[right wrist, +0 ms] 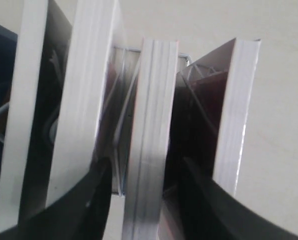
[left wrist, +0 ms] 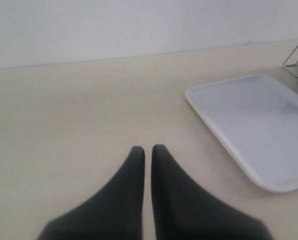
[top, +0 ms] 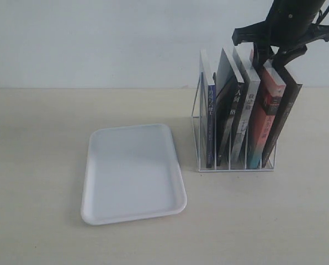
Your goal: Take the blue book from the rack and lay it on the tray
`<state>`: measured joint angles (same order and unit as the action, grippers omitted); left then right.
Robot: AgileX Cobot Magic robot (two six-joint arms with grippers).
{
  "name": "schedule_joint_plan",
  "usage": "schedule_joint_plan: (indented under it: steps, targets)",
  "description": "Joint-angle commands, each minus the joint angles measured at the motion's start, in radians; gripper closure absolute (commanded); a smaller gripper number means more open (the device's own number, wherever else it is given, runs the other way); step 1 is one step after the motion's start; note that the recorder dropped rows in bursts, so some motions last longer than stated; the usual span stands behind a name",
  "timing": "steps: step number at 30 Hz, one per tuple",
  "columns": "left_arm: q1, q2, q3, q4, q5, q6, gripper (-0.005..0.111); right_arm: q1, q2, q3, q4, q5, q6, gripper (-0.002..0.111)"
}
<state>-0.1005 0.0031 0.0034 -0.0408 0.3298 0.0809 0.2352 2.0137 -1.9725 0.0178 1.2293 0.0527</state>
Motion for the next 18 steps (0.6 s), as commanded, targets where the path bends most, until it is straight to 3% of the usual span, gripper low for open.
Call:
schedule_joint_plan:
  steps: [1,9,18]
  targets:
    - [0.0,-0.003,-0.003,0.001,-0.015,-0.007,0.102,-0.006,-0.034,-0.028,-0.005,-0.008,-0.007,0.066]
    - [0.0,-0.003,-0.003,0.001,-0.015,-0.007,0.102,-0.006,-0.051,-0.157,-0.005,-0.008,-0.007,0.066]
    - [0.0,-0.003,-0.003,0.001,-0.015,-0.007,0.102,-0.006,-0.052,-0.165,0.171,-0.008,-0.024,0.066]
